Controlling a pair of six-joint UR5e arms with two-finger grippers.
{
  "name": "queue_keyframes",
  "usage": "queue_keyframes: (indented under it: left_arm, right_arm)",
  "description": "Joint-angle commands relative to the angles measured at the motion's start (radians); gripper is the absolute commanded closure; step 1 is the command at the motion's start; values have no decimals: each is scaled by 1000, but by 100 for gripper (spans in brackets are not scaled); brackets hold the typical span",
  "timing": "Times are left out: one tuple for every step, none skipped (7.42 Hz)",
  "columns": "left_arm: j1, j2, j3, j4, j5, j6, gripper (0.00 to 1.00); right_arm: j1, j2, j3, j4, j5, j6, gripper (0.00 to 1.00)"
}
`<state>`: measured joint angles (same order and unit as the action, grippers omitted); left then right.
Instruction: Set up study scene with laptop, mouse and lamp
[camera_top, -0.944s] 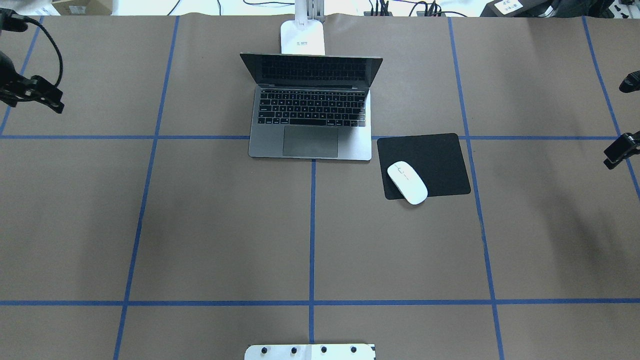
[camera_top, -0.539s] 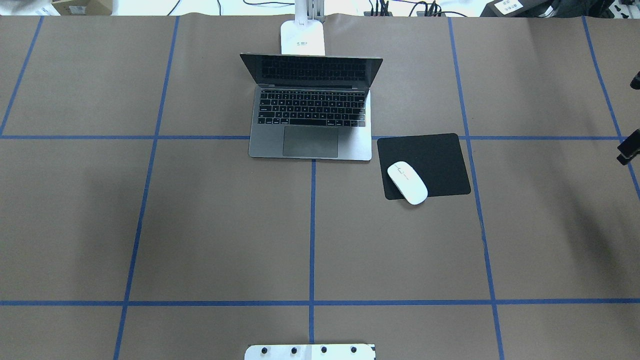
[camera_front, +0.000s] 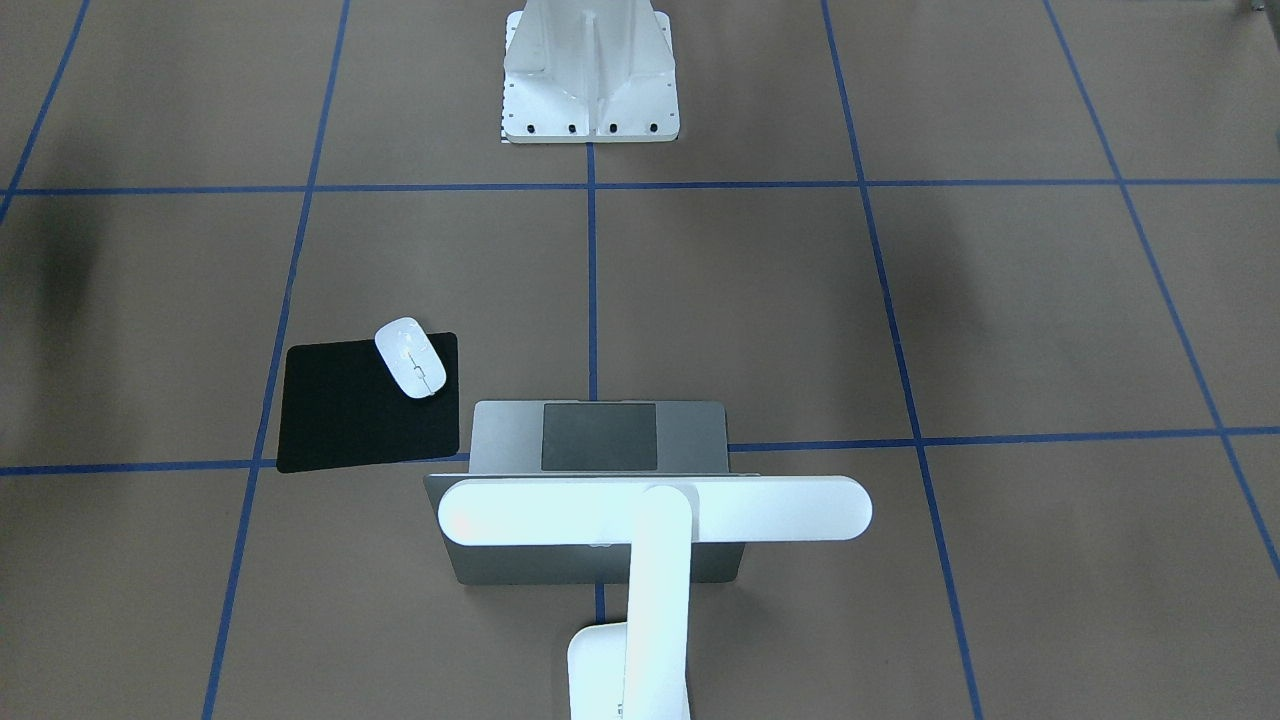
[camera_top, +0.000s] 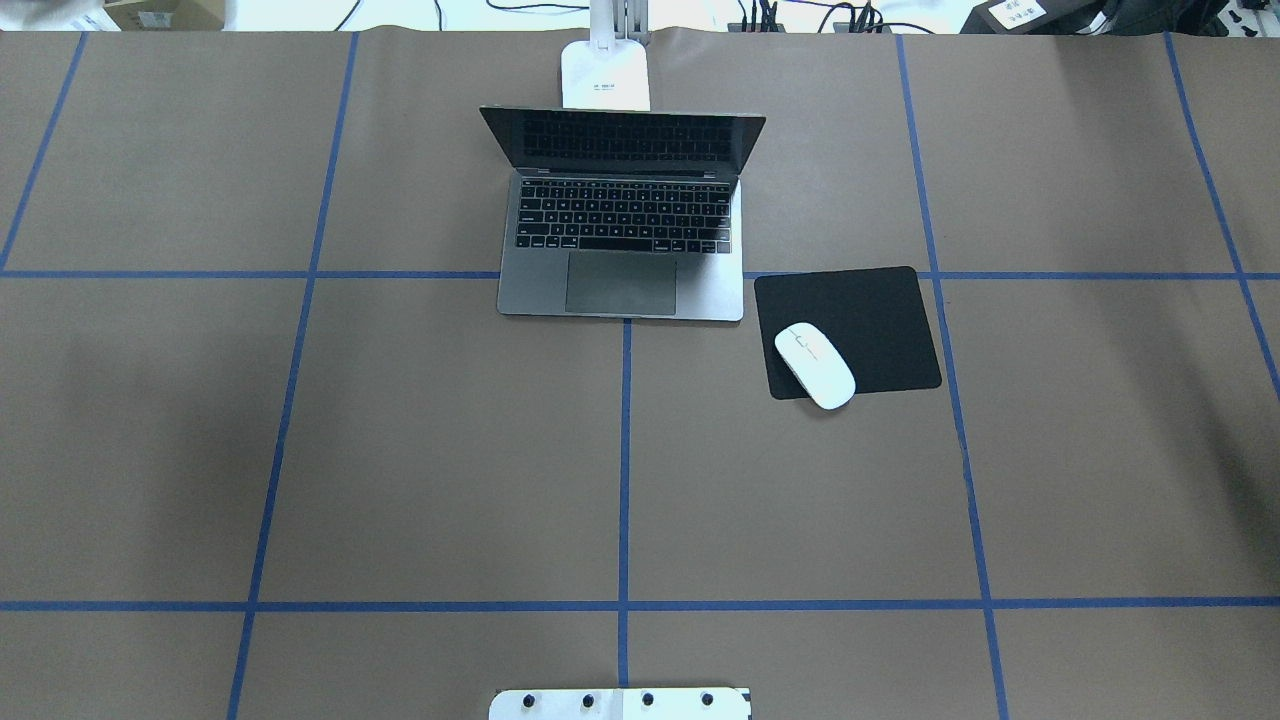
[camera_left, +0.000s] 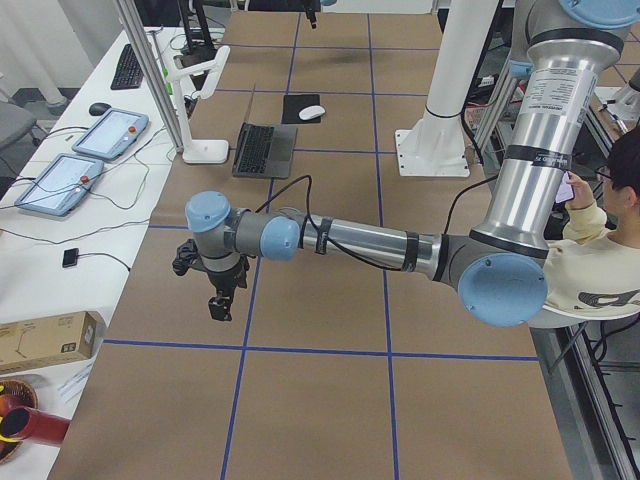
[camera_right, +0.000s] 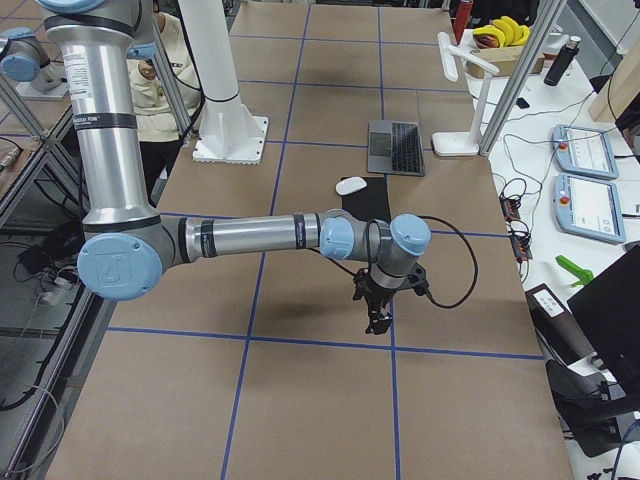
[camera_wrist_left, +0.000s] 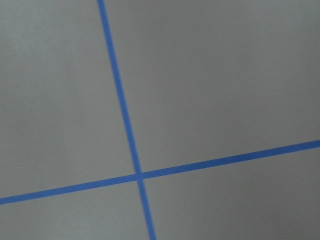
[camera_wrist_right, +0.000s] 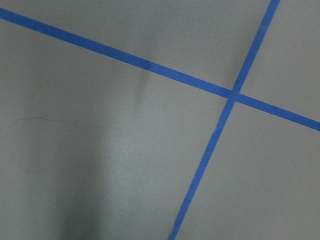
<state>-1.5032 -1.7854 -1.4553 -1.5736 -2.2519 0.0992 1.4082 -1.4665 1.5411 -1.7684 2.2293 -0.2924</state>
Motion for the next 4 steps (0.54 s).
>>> queue_keyframes:
  left_arm:
    - [-54,26,12,0,-15,54,1]
    - [-77,35,10,1,-37,63,1]
    - [-81,49,9,0,-38,74,1]
    - [-81,50,10,0,-40,74,1]
  right_arm:
    - [43,-5,-74,1,12,-77,0]
    - [67,-8,-100,1,39,-105,0]
    - [81,-8,-110,1,43,-108,0]
    - [87,-12,-114,1,44,-108,0]
